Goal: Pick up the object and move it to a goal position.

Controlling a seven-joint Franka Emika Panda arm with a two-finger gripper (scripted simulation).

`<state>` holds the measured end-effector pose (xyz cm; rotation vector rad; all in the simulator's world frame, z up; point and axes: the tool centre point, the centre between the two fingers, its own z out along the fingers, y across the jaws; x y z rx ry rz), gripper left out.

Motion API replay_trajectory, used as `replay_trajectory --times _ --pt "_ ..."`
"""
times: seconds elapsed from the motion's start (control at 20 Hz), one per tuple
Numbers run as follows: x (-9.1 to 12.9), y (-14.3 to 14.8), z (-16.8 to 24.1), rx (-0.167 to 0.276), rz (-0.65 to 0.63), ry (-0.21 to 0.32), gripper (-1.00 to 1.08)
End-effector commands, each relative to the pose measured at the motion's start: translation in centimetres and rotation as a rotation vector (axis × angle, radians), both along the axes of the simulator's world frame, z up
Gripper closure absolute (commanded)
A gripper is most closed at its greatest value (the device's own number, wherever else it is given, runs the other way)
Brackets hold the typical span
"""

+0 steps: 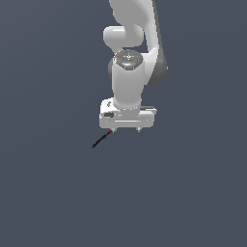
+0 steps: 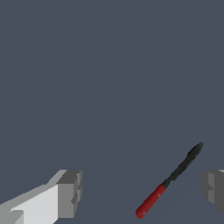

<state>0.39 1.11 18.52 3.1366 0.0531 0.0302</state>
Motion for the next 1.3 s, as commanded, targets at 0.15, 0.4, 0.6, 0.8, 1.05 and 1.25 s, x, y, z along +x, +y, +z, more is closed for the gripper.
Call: replay_trajectory --times 0.15,0.4,0.6,0.8,1.05,1.25 --pt "0.0 -0.5 0.2 0.000 -0.011 -0.003 -0.92" --pt "0.0 -2.5 1.2 0.000 -0.060 -0.018 -0.92" --pt "0.0 -2.7 1.3 0.000 -0.065 -0.020 -0.92" --pt "-0.1 -2.8 1.0 0.002 -0.077 -0.019 -0.92" --pt "-0.7 -3.5 -0.5 0.008 -0.139 -0.014 -0.92" --pt "-1.7 -4.6 -2.5 0.014 -0.224 -0.009 -0.92"
